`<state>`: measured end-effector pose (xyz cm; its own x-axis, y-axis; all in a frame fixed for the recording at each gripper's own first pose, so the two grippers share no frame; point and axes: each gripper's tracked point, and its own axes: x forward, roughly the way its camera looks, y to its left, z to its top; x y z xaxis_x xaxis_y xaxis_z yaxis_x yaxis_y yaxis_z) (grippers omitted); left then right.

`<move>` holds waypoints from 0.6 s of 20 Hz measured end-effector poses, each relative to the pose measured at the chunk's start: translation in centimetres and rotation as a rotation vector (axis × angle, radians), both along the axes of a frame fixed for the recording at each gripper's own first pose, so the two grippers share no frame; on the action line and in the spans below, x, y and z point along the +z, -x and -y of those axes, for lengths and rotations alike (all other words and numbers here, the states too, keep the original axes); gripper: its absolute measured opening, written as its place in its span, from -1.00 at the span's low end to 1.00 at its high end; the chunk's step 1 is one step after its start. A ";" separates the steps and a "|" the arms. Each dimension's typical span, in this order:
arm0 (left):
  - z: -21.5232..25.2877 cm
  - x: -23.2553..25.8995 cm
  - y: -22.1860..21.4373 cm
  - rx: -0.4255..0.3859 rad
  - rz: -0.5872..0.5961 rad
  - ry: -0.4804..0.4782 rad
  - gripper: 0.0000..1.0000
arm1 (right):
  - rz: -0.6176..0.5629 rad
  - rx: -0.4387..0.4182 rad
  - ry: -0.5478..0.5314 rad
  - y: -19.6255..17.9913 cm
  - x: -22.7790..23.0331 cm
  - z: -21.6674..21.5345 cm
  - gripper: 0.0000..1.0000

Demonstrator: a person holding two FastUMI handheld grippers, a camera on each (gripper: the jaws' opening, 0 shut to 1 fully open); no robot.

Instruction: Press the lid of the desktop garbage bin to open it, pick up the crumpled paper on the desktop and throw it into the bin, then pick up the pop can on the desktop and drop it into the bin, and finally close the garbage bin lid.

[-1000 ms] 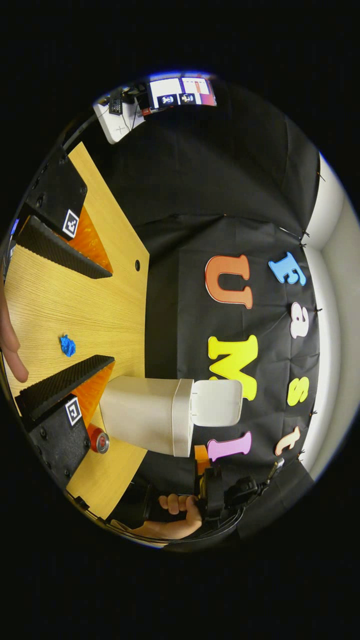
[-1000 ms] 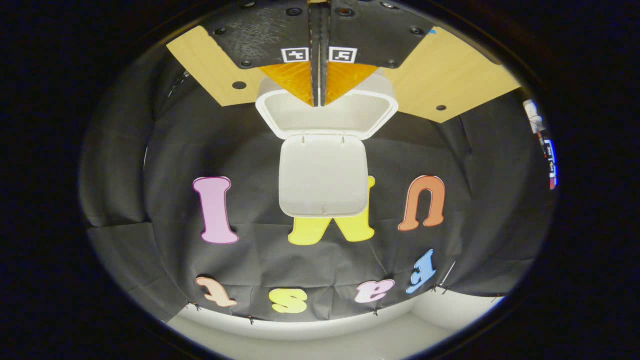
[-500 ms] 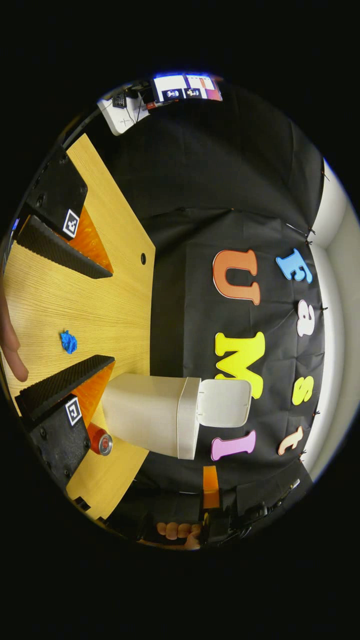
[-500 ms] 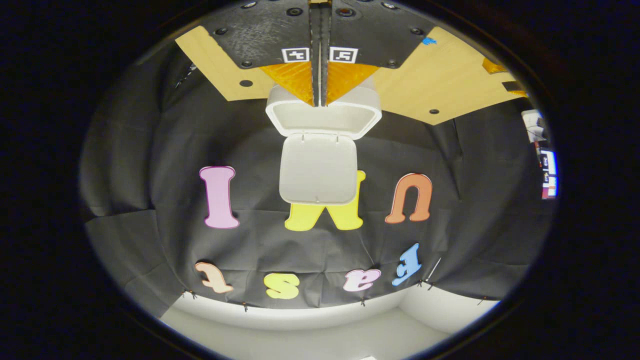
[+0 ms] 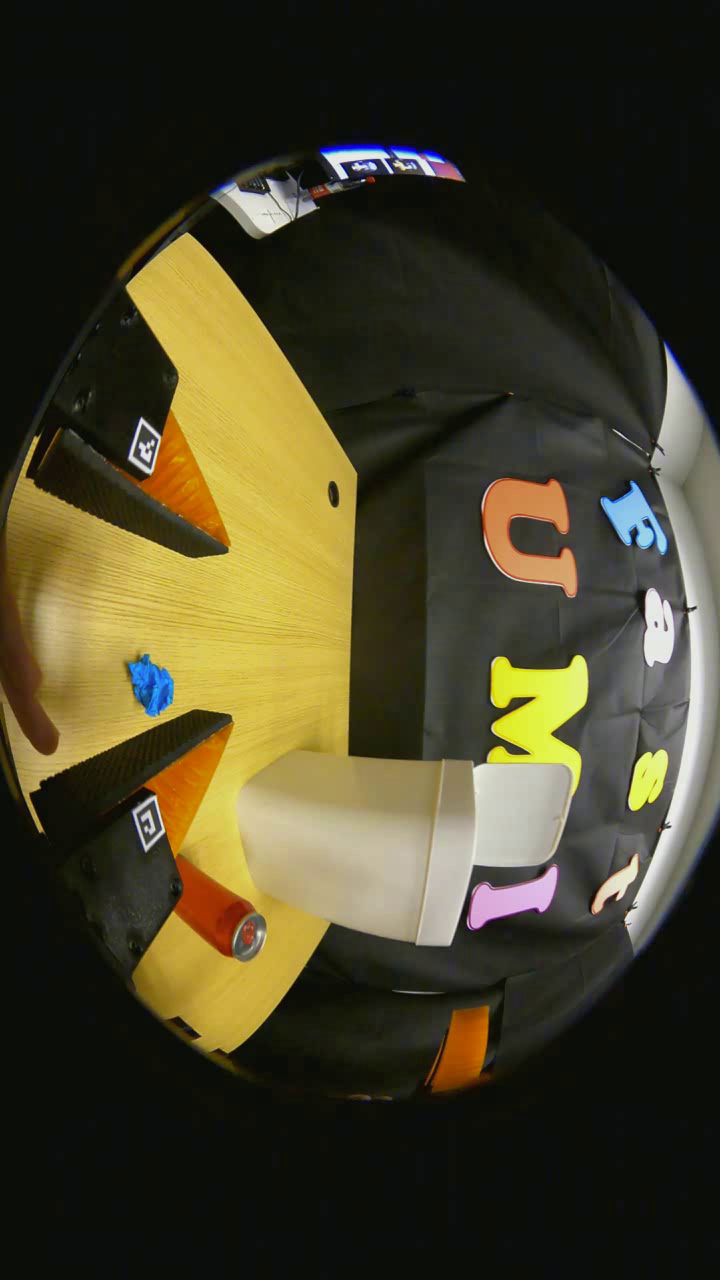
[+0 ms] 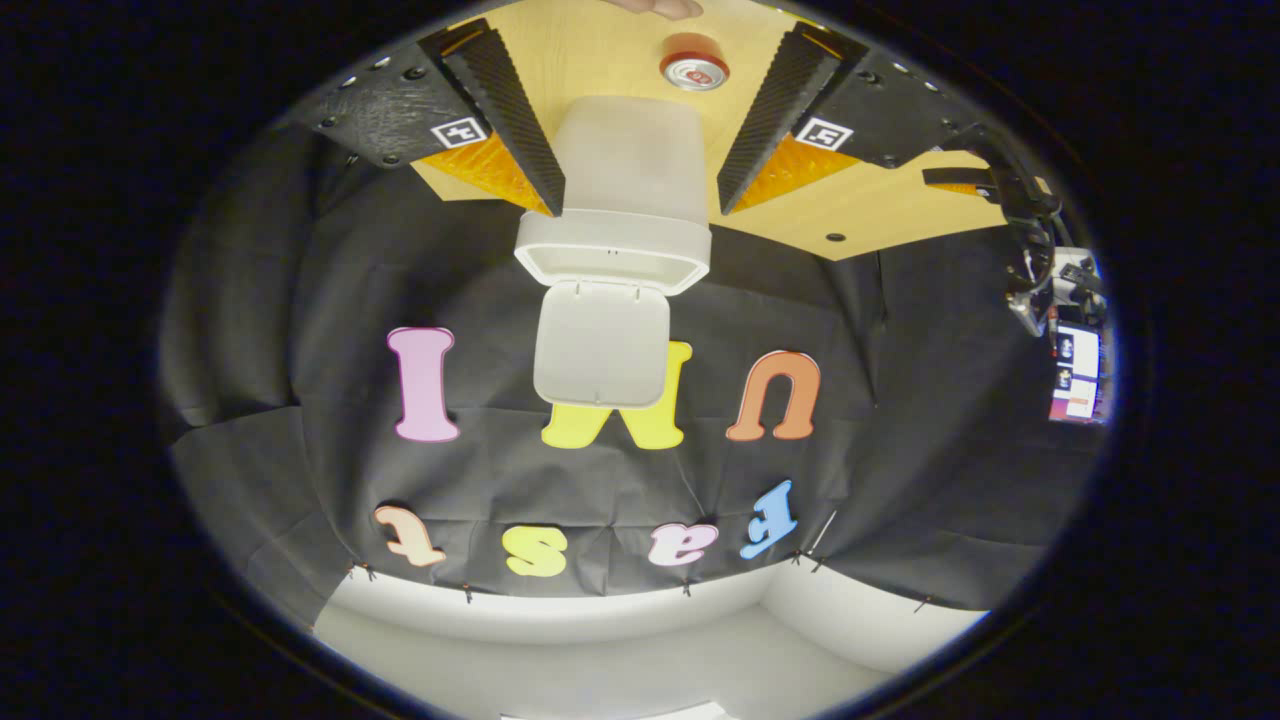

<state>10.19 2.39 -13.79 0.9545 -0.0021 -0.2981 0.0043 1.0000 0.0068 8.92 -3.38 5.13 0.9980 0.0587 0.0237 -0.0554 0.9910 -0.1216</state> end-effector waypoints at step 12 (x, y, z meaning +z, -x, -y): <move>3.6 -7.3 -1.6 -0.086 -0.199 -0.013 0.99 | -0.056 -0.019 -0.039 3.7 -5.7 2.0 0.94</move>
